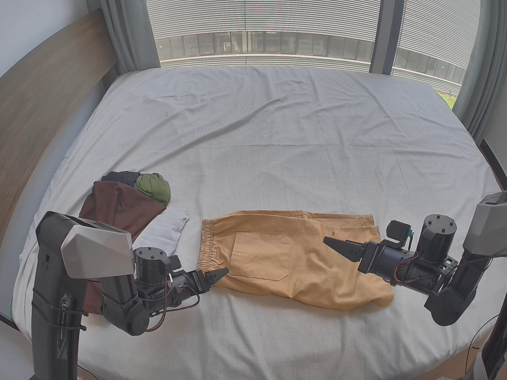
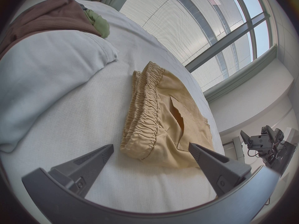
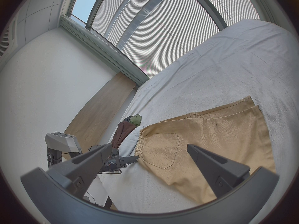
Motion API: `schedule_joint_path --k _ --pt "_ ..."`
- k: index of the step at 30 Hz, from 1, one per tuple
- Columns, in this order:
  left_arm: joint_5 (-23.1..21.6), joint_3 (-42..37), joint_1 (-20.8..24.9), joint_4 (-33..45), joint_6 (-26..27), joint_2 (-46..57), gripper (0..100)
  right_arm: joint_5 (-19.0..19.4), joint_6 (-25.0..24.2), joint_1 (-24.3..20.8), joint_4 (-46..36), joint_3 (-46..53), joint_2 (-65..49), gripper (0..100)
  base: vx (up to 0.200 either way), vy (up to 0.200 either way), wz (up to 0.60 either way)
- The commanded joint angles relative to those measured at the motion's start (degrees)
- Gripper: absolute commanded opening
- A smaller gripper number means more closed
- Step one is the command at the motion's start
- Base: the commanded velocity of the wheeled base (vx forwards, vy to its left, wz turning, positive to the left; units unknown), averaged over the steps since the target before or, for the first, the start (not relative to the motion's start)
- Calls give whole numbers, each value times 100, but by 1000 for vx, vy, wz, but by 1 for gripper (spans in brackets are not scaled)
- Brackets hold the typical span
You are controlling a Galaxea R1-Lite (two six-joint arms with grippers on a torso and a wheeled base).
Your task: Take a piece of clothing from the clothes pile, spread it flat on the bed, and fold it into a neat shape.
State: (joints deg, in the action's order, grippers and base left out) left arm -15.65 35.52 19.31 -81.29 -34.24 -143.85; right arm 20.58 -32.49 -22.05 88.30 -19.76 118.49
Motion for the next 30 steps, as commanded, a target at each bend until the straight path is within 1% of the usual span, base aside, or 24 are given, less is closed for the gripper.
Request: schedule_joint_path --k 1,4,13,17,26,27,30 --pt "1 297 38 210 -3 -108 100 -1 -3 -10 3 -19 7 100 0 0 0" --pt "1 614 38 438 -3 -117 100 -1 -3 -27 3 -19 7 100 0 0 0" --pt "89 1238 47 465 -39 -266 100 8 6 -45 3 -10 104 100 0 0 0" --pt "106 1361 47 482 -47 -284 100 8 6 -45 3 -1 130 100 0 0 0" --pt "115 1598 55 544 -285 -381 100 8 6 -45 3 -1 165 100 0 0 0" --pt "115 1607 55 544 -285 -407 0 8 6 -45 3 -1 165 100 0 0 0" --pt "115 1589 55 544 -285 -425 0 8 6 -45 3 7 165 100 0 0 0"
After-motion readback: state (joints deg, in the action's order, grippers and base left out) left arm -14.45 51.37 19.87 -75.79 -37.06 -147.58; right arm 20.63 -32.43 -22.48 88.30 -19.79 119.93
